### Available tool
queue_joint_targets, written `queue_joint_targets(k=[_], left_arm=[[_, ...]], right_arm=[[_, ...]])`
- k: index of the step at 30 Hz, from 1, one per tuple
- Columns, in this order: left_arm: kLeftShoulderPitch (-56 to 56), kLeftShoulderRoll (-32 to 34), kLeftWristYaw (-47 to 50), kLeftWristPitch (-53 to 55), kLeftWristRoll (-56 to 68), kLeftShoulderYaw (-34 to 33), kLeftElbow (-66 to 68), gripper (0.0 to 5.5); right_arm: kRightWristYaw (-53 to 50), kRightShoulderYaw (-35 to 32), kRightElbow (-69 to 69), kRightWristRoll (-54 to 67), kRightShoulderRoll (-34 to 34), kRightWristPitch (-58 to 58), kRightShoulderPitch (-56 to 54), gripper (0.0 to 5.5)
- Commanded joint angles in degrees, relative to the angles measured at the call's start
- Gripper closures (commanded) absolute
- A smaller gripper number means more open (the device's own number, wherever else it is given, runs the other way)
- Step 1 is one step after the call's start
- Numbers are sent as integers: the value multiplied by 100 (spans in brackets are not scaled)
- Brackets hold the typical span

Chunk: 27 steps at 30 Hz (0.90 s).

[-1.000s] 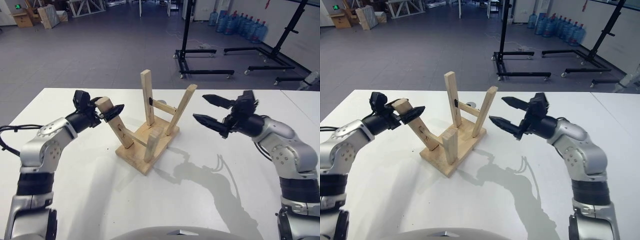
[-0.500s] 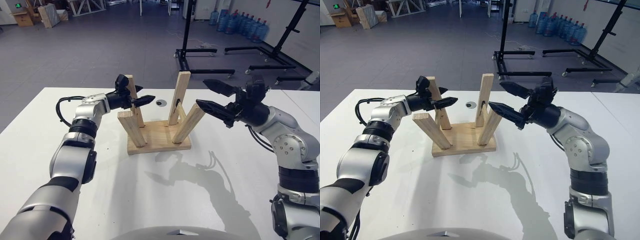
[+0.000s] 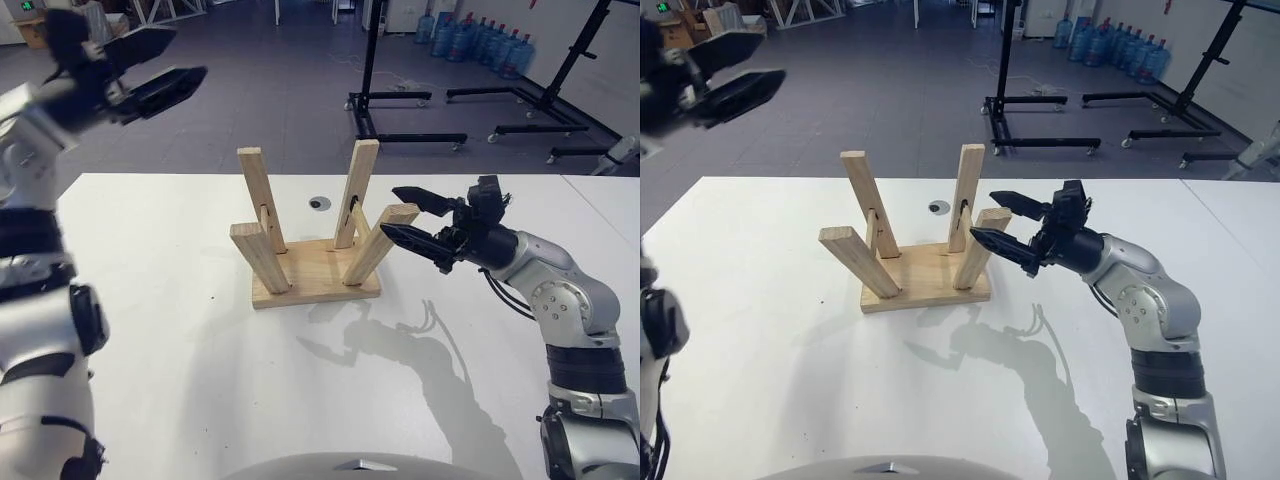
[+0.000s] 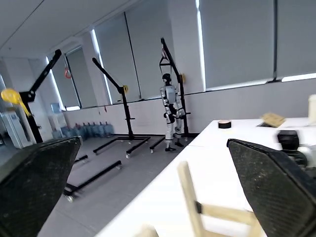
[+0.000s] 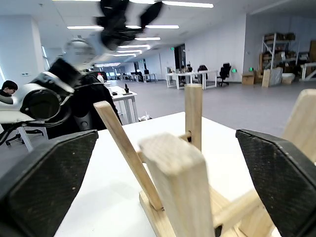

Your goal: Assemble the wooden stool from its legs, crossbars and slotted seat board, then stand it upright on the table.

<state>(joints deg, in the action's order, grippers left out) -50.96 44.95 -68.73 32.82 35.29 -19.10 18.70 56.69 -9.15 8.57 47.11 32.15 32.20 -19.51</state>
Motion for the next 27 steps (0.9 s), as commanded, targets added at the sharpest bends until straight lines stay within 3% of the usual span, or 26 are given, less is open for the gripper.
queue_joint_targets(k=[1,4,7,15,24,27], left_arm=[[4594,75,49,2135,1458,-1450,-4134,10],[5018,-668,863,1954,1617,-641,-4791,10],[5072,-963,1203,1650,1273,6,-4865,10],[4440,-1281,2217,1327,1143,438,-4566,10],[4174,-1201,2100,1123,1114,899,-4408,10],[4139,-1210,2065,968,1059,919,-4210,56]], right_arm=[[240,-51,-320,-290,259,-172,77,37],[405,19,-589,-332,269,-213,21,37],[633,182,-817,-545,319,-349,26,37],[873,426,-1064,-958,139,-698,13,37],[948,514,-1127,-1111,-6,-912,-62,37],[934,567,-1210,-1173,-70,-941,-163,88]])
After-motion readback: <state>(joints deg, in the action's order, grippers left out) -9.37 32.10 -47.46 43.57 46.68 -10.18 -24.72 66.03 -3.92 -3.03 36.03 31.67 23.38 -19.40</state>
